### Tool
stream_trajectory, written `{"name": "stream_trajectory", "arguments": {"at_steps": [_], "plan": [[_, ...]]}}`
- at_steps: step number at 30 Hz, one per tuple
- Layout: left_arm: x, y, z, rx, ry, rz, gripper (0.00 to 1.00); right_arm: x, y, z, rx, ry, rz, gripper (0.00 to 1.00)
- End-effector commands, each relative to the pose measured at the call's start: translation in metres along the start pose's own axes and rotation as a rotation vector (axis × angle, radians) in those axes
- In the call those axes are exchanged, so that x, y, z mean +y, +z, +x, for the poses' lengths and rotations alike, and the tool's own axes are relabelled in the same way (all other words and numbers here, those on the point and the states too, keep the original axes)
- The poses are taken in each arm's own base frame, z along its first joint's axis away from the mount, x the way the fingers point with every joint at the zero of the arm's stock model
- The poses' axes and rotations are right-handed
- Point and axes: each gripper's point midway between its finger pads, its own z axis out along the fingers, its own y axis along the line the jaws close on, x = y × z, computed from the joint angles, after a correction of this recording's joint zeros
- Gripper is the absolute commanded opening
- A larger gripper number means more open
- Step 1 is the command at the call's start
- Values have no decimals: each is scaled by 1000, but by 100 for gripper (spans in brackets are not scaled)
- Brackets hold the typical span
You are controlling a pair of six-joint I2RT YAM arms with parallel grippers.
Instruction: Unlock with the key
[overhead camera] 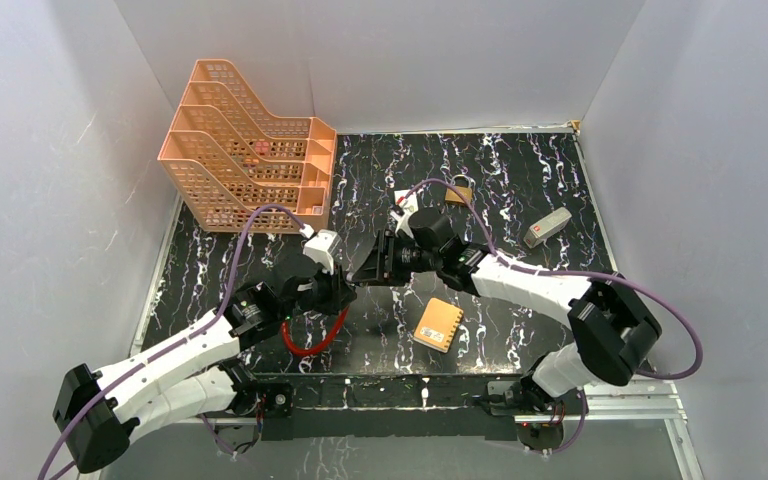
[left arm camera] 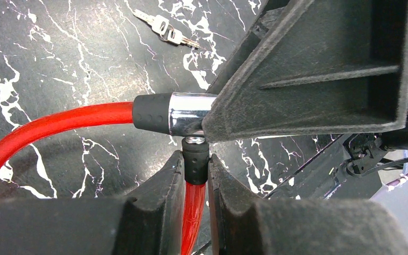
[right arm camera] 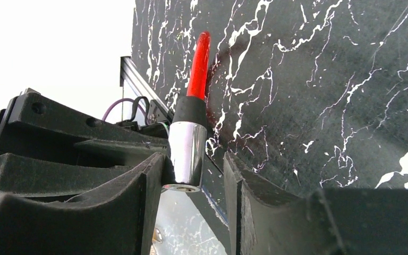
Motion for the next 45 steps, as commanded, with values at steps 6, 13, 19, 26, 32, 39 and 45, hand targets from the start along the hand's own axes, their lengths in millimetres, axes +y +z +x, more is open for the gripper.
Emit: {"name": "stream_trajectory", "arguments": {"at_steps": [6,13,19,26,32,39,45], "plan": [[-11,-5,-15,-60,8,42,0,26,7,-6,37,-7,-107,42],[-4,-15,-21,-84,-63,-12,30,30,-2,-9,-22,-15,-151,0],[-15,-45,-42,-181,-228,33,83,45,-19,-10,-88,-27,-238,0],[-27,-67,-58,-311,-506,160,85,61,-43,-7,-156,-5,-371,0],[-42,-62,-61,-355,-644,309,83,73,-60,-6,-197,15,-458,0],[-57,-72,-72,-389,-623,409,82,77,-75,-10,-264,59,-494,0],[-62,-112,-99,-483,-603,449,83,70,-96,-31,-436,141,-484,0]]}}
